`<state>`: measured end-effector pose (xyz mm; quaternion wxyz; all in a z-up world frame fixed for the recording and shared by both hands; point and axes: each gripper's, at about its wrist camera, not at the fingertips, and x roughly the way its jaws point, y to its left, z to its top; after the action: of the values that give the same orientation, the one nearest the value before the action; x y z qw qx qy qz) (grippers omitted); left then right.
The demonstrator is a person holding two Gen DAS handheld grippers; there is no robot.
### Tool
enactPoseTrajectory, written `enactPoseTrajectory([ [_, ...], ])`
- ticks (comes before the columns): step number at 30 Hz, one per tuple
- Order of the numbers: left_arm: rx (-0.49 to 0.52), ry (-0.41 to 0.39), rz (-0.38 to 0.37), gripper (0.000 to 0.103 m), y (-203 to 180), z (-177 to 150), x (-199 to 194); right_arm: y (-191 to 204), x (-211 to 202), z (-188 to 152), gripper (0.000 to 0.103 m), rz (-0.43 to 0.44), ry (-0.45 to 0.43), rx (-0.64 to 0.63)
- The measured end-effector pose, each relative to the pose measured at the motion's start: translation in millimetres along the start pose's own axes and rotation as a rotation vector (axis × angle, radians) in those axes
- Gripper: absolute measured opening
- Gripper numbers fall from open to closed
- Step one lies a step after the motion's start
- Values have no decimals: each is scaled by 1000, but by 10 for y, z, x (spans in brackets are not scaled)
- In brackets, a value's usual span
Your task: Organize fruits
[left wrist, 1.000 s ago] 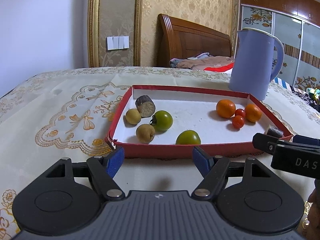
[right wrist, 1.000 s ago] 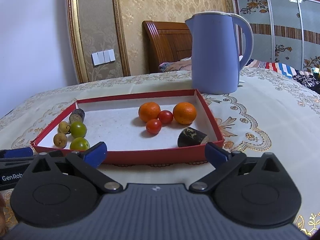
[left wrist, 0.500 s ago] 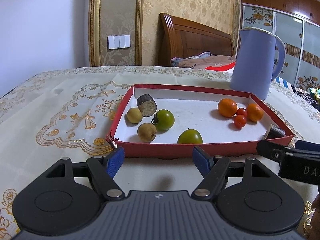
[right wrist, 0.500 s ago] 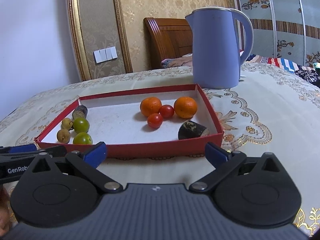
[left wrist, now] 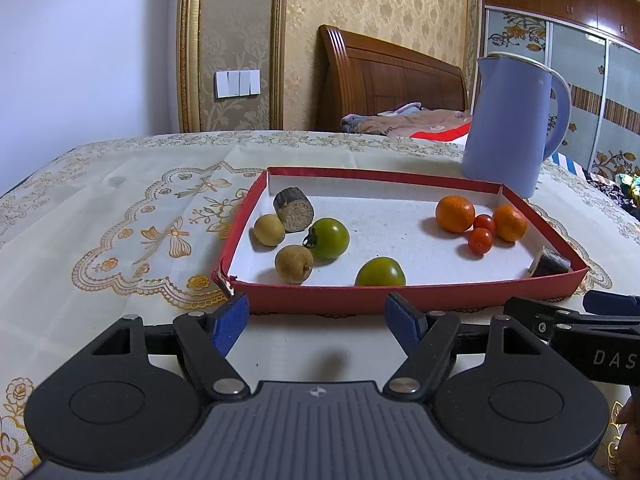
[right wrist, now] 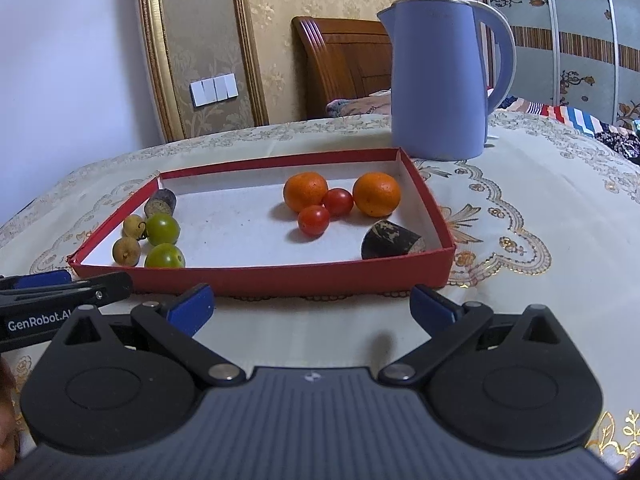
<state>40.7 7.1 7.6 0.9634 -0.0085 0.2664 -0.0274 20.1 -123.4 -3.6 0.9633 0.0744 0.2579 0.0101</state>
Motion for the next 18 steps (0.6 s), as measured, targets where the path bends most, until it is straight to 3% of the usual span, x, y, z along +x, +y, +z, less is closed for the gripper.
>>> enactPoseTrajectory([
  [9, 2, 13, -1, 75, 4, -11, 12, 17, 47, -6, 103, -7, 36, -7],
  [14, 4, 85, -11, 75, 5, -62, 64, -4, 104, -22, 103, -10, 88, 4],
  [18, 47, 100, -12, 75, -53, -96, 77, -19, 123, -32, 103, -13, 107, 15],
])
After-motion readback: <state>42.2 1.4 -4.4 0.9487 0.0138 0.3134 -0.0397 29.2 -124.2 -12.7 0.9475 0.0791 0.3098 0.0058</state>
